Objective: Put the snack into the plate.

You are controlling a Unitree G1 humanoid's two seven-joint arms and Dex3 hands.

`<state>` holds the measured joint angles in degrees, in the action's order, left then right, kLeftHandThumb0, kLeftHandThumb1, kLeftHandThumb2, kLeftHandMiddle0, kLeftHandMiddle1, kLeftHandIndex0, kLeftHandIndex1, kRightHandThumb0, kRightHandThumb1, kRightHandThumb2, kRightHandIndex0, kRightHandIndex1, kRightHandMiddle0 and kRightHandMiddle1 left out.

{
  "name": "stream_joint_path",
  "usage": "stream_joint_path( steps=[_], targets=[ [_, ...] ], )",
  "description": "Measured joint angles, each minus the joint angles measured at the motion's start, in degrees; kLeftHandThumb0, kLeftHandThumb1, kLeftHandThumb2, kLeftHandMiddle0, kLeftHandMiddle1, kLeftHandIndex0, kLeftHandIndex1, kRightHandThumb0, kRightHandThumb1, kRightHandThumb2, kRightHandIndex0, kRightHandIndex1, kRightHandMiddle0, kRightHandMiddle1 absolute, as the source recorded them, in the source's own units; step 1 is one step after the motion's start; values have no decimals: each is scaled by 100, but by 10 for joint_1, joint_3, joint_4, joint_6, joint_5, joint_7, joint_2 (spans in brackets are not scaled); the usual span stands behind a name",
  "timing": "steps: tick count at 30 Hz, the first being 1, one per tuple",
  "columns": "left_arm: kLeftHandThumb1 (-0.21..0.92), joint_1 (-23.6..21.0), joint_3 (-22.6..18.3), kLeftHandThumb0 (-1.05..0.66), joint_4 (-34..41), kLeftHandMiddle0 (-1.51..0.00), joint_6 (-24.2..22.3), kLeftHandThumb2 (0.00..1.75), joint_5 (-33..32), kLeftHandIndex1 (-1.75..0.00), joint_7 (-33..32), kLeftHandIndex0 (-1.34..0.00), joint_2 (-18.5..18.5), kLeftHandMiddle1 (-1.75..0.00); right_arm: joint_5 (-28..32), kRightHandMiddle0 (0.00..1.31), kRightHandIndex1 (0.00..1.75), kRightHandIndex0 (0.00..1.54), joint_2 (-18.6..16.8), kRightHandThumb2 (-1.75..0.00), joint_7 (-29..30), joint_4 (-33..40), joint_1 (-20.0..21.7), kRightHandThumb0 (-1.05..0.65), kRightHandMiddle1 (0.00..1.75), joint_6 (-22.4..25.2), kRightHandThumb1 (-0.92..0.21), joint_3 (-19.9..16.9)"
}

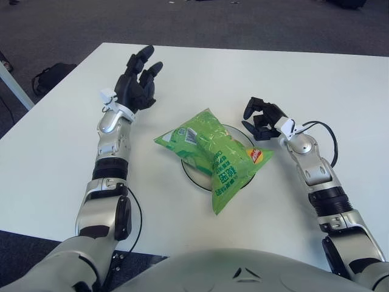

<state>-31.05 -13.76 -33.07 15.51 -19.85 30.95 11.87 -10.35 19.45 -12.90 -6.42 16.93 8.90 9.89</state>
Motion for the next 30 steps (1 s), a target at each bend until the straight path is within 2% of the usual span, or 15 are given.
stream_joint_path(
  steps=[3,5,7,8,11,17,26,30],
  targets=[
    [63,1,0,-71,-7,-15,-19,73,0,-100,-2,0,0,-118,0,37,167,76,0,-90,0,0,0,-39,175,0,-64,0],
    [63,2,0,-67,-8,-25,-28,80,1,-126,-10,-1,0,-132,0,37,167,76,0,-92,0,-1,0,-39,175,-1,-63,0],
    [63,2,0,-64,-8,-32,-35,83,6,-137,-22,-4,1,-140,0,38,167,76,-1,-92,1,-2,0,-40,175,-4,-62,0],
    [64,2,1,-55,-8,-40,-38,84,10,-150,-30,-15,1,-146,0,38,167,76,-1,-93,2,-2,0,-40,175,-5,-62,0],
    [62,4,6,-45,-5,-53,-48,91,34,-167,-64,-31,2,-162,0,38,167,77,-2,-94,6,-2,0,-40,175,-6,-62,0],
    [57,28,30,-41,19,-69,-62,99,98,-174,-133,-41,3,-173,0,39,168,80,-6,-95,25,-2,-9,-40,175,-24,-60,-1],
    [56,66,66,-41,32,-88,-64,101,185,-175,-216,-42,2,-175,6,40,169,82,-23,-96,64,-30,-22,-40,175,-71,-60,-28],
    [57,65,74,-41,18,-96,-42,100,197,-175,-239,-42,-2,-175,7,39,170,81,-32,-96,78,-41,-26,-40,175,-88,-60,-39]
  ],
)
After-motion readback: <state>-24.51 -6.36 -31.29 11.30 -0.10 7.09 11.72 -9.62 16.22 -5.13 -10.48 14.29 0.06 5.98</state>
